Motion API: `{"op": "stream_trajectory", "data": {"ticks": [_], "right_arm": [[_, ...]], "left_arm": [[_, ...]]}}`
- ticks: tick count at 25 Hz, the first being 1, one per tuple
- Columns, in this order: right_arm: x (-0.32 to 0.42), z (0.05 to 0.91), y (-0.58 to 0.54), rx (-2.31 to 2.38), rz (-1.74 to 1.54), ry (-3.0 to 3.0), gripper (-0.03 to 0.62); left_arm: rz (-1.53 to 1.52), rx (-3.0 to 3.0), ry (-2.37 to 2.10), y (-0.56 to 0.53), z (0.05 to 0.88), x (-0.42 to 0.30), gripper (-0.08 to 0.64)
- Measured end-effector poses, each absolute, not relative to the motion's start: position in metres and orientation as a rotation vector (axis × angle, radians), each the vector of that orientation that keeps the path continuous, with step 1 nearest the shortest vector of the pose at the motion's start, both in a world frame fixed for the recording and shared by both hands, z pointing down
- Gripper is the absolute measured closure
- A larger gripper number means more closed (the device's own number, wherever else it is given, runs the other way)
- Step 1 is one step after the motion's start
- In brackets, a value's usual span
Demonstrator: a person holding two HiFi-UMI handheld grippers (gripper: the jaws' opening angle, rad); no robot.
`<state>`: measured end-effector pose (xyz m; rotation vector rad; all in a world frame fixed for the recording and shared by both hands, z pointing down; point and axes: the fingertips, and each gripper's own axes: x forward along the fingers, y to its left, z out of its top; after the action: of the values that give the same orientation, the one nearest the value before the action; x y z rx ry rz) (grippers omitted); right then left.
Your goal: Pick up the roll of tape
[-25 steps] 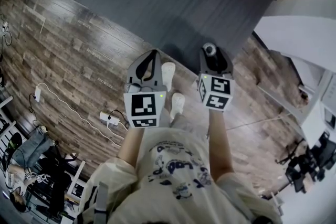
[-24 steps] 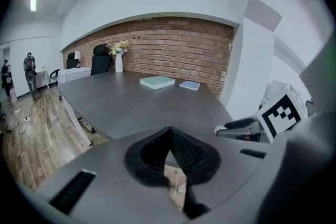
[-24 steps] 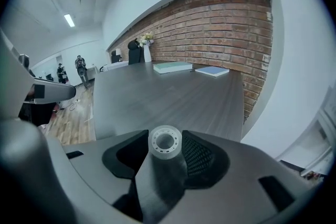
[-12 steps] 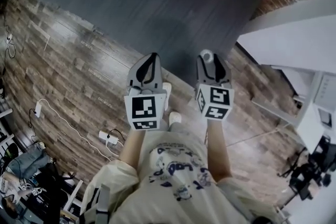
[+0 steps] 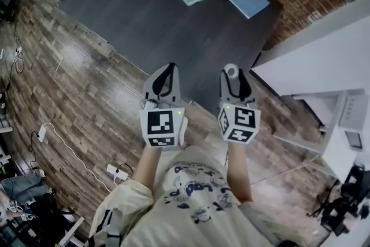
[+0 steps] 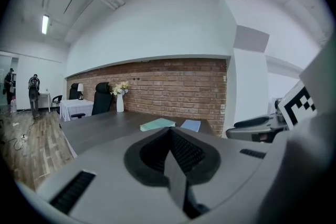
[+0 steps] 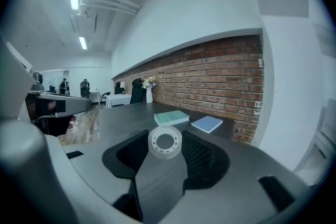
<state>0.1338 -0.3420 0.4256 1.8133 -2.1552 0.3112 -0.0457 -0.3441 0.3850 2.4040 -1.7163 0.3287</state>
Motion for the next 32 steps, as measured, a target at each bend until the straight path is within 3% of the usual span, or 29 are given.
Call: {"op": "stream_trajectory", "data": {"ticks": [13,32], "right_arm": [[0.13,0.354,-0.326,1.908,0.15,-2.238,0.396],[0.127,0.324,-0.307,1.95,0.066,-2.275,0.396]], "left_arm": [[0.216,2.457,-1.83,-0.328,0.325,-0.061,0.559],[0.164,2.49,-1.867,-0.309,0.3,-0.067,0.558]]}}
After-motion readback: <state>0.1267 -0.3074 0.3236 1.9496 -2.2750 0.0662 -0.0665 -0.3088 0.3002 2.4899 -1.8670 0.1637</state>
